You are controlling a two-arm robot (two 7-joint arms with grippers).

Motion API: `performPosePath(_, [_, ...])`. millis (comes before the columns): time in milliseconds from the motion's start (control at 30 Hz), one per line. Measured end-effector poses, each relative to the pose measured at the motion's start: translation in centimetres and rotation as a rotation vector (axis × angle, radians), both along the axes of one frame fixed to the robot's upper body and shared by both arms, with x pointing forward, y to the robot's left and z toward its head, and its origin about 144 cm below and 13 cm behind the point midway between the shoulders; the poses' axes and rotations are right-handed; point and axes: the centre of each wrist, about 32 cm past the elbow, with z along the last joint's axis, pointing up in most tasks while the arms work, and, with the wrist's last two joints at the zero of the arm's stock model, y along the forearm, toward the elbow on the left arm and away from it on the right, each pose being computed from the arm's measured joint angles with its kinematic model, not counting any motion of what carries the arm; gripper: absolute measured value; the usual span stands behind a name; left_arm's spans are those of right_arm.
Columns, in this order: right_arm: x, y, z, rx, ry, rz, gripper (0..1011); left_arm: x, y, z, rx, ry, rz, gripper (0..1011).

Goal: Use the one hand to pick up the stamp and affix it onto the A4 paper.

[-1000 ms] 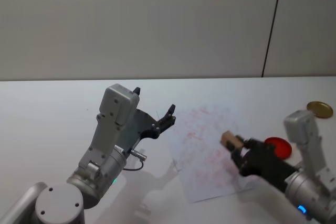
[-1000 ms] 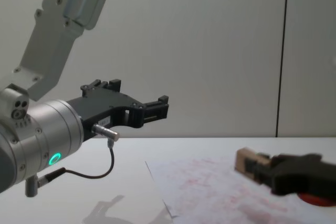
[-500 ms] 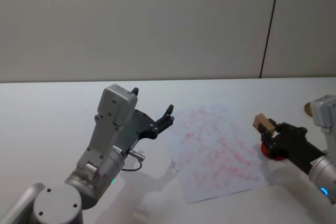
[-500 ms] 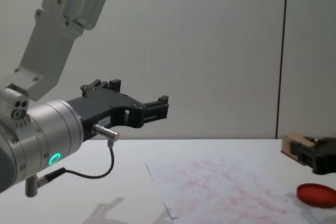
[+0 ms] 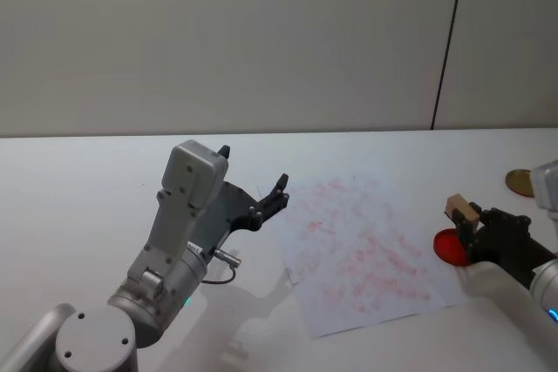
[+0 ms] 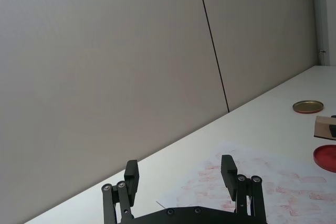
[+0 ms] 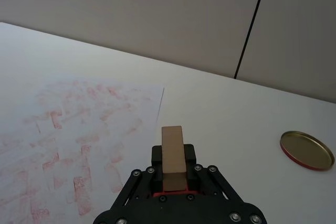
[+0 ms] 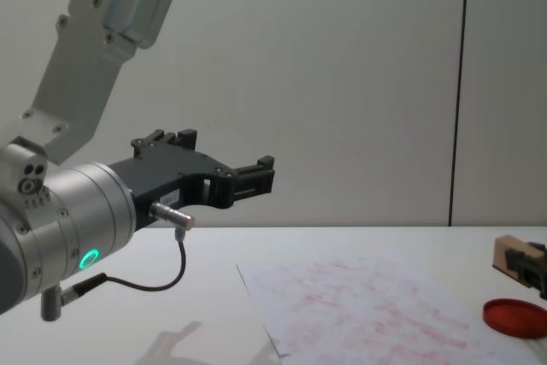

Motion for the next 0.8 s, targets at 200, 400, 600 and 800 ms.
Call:
performPosePath(200, [0.3,-0.4,-0.6,-0.001,0.024,-0.003,220,0.0,0.0,0.0,0.0,0.0,0.0,993])
performPosePath(400, [0.5,-0.5,-1.1,0.0,0.044,-0.002,219,0.0,0.0,0.0,0.0,0.0,0.0,993])
performPosePath(600, [0.7,-0.4,-1.5,-0.002,0.062,-0.001,219,0.0,0.0,0.0,0.0,0.0,0.0,993])
performPosePath(800, [0.8,-0.4,-1.9,-0.004,0.077,-0.004,219,0.0,0.0,0.0,0.0,0.0,0.0,993])
